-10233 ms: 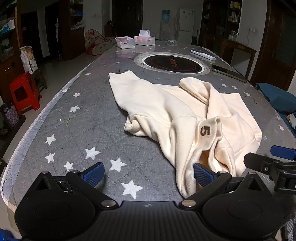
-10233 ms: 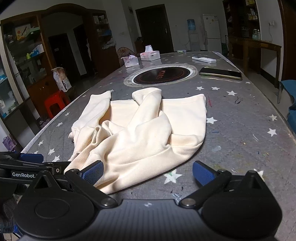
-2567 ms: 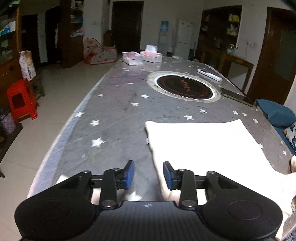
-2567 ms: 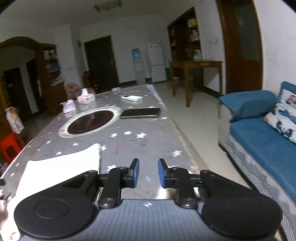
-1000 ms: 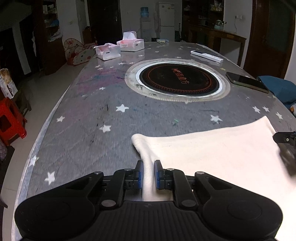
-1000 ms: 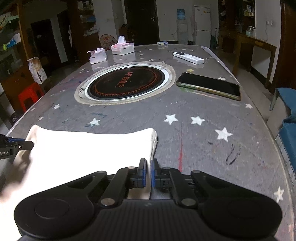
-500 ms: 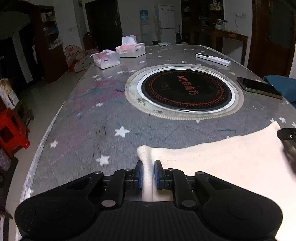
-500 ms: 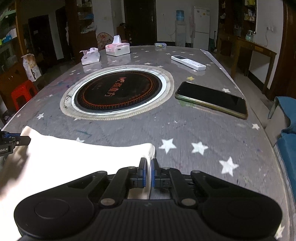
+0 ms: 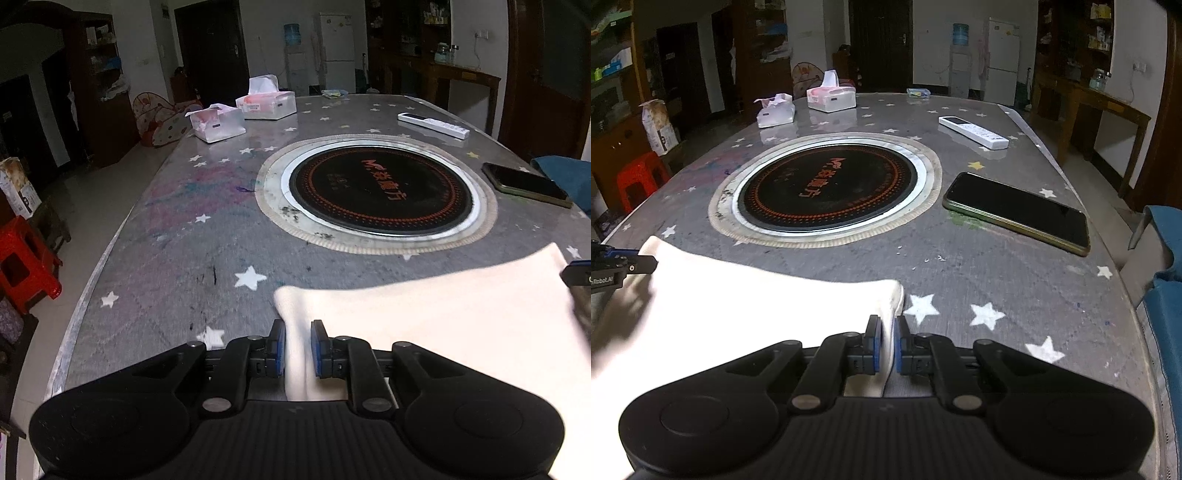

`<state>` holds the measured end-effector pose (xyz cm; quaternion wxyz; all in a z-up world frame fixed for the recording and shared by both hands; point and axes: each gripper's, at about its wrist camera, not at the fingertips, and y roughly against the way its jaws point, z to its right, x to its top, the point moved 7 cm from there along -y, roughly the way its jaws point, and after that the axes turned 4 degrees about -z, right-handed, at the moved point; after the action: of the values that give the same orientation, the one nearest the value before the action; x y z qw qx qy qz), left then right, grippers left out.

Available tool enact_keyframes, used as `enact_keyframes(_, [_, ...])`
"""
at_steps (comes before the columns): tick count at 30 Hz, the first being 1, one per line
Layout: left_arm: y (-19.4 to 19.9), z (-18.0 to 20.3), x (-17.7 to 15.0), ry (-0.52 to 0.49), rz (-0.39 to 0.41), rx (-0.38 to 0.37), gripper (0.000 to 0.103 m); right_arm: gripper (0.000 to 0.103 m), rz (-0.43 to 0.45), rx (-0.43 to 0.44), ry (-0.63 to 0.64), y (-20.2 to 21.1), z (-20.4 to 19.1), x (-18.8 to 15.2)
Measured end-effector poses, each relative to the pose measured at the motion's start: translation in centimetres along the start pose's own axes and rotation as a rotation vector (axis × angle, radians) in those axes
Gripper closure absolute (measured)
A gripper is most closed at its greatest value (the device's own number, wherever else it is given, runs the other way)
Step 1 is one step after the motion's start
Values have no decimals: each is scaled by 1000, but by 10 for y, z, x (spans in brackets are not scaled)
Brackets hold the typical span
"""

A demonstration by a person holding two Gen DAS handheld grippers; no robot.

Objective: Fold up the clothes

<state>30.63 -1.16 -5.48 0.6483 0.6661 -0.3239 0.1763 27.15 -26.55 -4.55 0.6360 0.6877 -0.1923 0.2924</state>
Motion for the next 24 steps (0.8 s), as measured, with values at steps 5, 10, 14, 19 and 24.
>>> enact_keyframes(5, [32, 12, -20, -48, 18, -33, 85, 91, 2, 38, 39, 24, -12, -10])
enact_keyframes(10, [69, 23, -50, -74, 24, -89, 85, 78, 2, 84, 85, 52, -29, -27])
enact_keyframes(14, [99, 28, -80, -88, 25, -126, 85, 77, 1, 134, 127, 74, -48, -46])
enact_keyframes(19, [125, 28, -116, -87, 25, -145, 85, 74, -18, 215, 181, 102, -75, -77])
enact_keyframes(24, [138, 28, -140, -87, 30, -151, 85, 68, -42, 265, 241, 120, -100, -110])
